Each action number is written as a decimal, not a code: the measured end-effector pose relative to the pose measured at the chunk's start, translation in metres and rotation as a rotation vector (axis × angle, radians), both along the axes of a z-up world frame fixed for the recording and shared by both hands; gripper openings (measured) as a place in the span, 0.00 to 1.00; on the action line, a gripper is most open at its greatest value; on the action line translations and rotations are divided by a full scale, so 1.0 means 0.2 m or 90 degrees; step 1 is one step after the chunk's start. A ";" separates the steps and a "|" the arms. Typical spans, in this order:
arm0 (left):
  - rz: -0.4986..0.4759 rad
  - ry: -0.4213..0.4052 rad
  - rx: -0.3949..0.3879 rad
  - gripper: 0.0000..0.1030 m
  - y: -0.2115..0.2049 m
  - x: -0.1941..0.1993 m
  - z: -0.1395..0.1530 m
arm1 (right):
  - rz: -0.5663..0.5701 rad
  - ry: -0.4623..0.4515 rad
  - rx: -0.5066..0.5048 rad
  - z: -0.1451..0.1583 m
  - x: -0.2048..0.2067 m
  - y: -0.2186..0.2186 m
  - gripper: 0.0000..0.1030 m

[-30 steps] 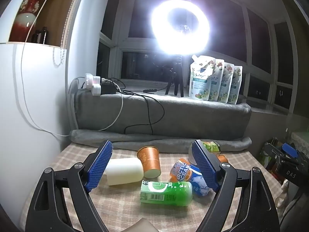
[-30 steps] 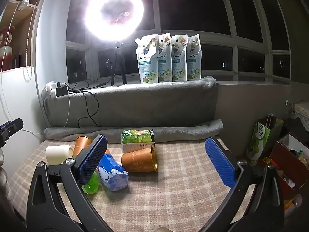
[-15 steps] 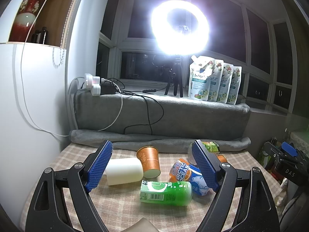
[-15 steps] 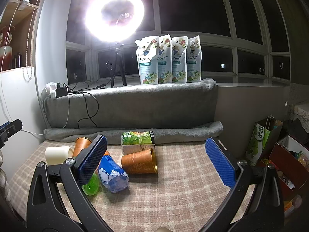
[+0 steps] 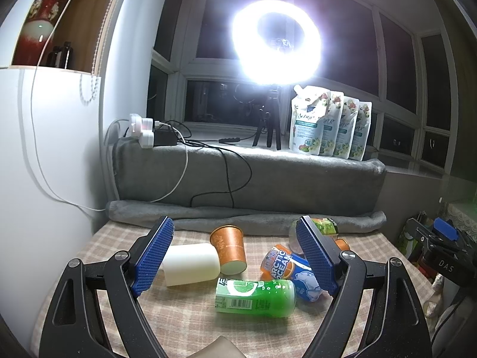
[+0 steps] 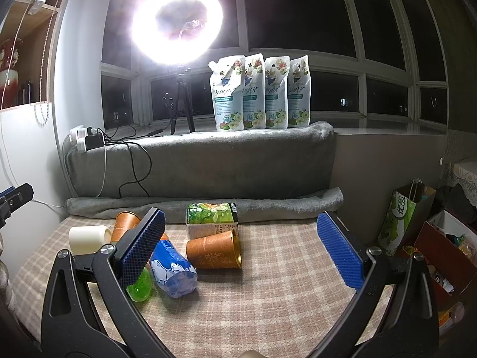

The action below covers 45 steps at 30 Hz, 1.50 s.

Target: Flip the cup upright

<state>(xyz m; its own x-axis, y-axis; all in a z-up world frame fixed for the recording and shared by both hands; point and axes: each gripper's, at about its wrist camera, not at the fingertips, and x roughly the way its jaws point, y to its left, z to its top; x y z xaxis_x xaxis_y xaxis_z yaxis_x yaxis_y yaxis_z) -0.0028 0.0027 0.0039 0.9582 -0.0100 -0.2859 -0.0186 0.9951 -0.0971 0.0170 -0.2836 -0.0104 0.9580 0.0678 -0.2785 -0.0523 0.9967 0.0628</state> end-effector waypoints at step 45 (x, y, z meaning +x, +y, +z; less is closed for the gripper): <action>-0.003 0.000 -0.001 0.82 -0.01 0.00 -0.01 | 0.004 0.012 0.009 0.00 0.03 -0.01 1.00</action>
